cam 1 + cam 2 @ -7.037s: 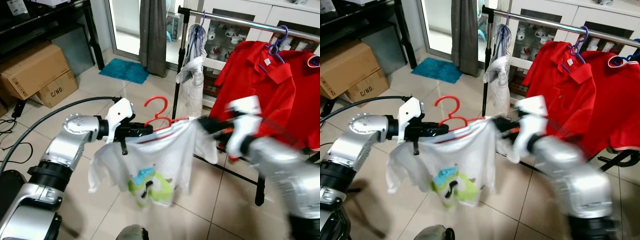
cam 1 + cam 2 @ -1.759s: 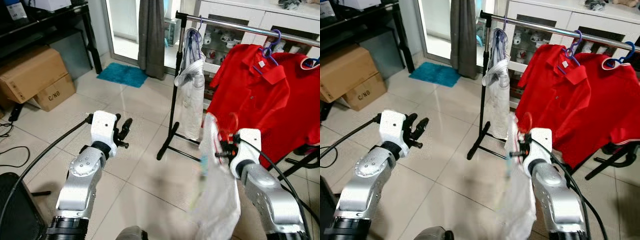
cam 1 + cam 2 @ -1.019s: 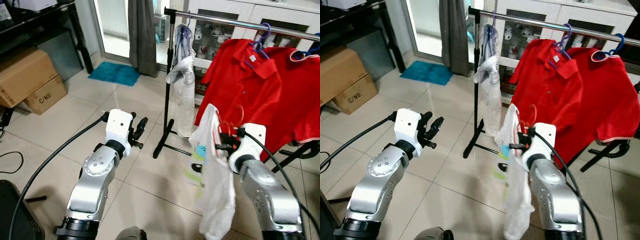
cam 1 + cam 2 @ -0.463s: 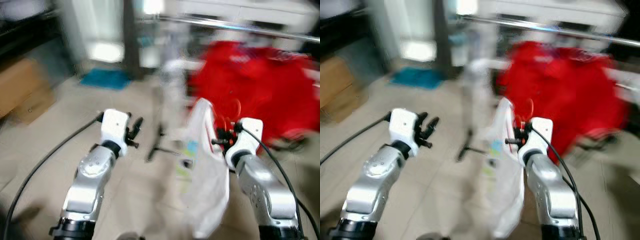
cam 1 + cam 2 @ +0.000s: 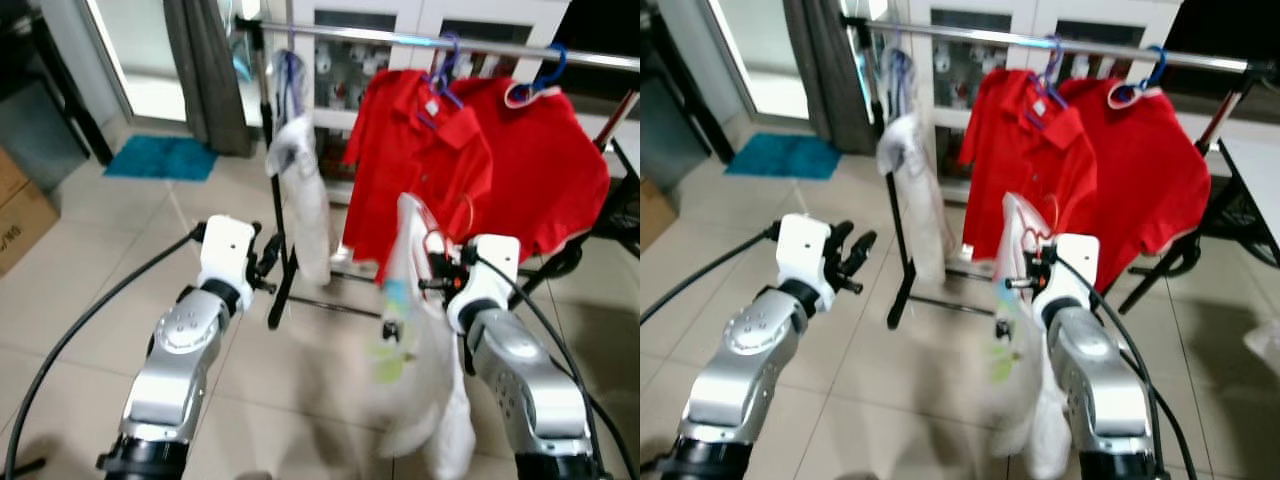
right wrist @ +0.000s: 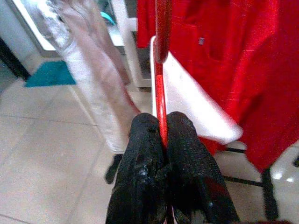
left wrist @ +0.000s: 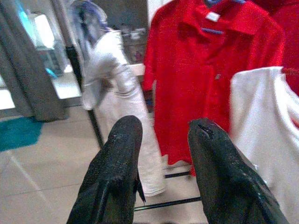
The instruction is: Hang hanger
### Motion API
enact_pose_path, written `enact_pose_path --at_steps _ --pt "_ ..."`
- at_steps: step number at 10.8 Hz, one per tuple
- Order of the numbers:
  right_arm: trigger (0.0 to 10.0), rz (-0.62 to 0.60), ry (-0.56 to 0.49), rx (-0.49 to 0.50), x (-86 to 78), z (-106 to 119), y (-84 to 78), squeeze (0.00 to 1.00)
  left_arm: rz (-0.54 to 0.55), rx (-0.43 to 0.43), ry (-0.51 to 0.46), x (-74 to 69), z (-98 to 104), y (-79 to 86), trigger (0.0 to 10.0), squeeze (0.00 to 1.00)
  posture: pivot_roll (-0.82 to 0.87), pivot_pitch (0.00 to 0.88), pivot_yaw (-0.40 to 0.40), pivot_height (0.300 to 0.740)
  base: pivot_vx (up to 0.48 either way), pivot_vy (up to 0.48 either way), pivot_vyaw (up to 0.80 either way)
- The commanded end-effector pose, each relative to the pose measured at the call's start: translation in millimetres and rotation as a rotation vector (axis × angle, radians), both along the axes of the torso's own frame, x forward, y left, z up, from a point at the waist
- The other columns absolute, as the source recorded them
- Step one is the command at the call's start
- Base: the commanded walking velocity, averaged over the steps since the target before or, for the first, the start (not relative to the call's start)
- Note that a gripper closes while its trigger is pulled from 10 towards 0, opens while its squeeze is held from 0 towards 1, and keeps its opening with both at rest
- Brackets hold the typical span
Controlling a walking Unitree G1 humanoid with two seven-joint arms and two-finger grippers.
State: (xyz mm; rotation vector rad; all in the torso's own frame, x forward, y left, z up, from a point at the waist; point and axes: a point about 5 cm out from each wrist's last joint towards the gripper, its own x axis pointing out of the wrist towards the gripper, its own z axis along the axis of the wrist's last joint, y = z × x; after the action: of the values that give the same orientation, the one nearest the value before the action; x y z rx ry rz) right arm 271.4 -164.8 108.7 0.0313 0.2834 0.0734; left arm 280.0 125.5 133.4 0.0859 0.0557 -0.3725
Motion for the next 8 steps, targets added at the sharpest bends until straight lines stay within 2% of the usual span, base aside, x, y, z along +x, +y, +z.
enact_pose_path --at_steps 1,4,8 --pt "10.0 0.011 -0.029 0.007 2.2 4.7 1.8 0.0 0.007 0.01 -0.007 -1.6 1.7 2.3 10.0 0.0 0.14 0.015 -0.001 0.74 0.3 0.0 0.0" --pt "10.0 0.062 -0.035 -0.003 8.6 5.8 9.4 0.0 0.037 0.002 -0.003 -2.9 -0.4 7.8 10.0 0.0 0.14 0.012 -0.018 0.74 0.301 0.0 0.0" --pt "10.0 0.047 -0.042 0.005 12.9 6.6 5.7 0.0 0.021 0.015 -0.001 -3.7 -0.3 7.3 10.0 0.0 0.14 0.025 -0.008 0.74 0.31 0.0 0.0"
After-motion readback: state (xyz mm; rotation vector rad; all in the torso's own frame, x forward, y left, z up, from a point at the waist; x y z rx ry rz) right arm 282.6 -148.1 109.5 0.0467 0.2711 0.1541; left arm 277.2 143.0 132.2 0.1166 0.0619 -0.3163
